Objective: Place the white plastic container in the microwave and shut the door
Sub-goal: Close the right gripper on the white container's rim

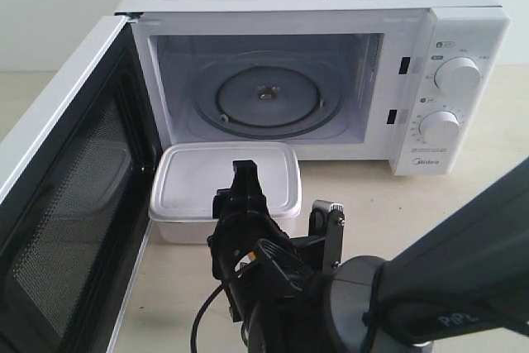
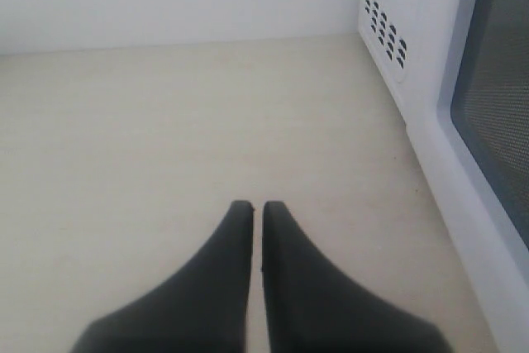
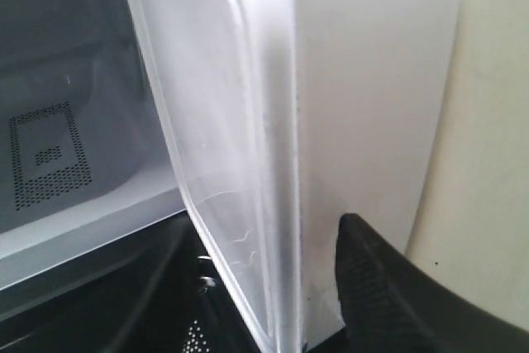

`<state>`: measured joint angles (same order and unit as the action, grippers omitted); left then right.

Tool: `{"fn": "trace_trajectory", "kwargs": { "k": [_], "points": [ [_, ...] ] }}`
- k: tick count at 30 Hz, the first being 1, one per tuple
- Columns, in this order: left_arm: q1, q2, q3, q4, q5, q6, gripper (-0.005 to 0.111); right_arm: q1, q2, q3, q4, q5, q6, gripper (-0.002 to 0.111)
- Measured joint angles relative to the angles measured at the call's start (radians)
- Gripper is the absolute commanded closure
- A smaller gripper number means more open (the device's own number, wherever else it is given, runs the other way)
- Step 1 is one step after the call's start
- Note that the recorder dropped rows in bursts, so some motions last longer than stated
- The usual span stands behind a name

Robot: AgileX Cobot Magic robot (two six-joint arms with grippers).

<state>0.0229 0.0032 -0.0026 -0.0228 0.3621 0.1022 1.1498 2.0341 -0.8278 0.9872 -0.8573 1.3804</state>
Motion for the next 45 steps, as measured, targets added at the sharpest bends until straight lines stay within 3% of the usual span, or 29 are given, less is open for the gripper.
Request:
{"fn": "trace_trajectory", "kwargs": {
  "k": [3,6,23,45],
  "points": [
    [0.000,0.000,0.000,0.000,0.000,0.000,0.102,-0.002,0.000,0.000,-0.002,0.000,0.006,0.090],
    [0.000,0.000,0.000,0.000,0.000,0.000,0.102,-0.013,0.000,0.000,-0.017,0.020,0.006,0.102],
    [0.000,0.000,0.000,0.000,0.000,0.000,0.102,-0.010,0.000,0.006,-0.056,0.008,0.006,0.108],
    [0.000,0.000,0.000,0.000,0.000,0.000,0.102,0.106,-0.043,0.166,-0.064,-0.230,0.039,0.108]
  ]
}}
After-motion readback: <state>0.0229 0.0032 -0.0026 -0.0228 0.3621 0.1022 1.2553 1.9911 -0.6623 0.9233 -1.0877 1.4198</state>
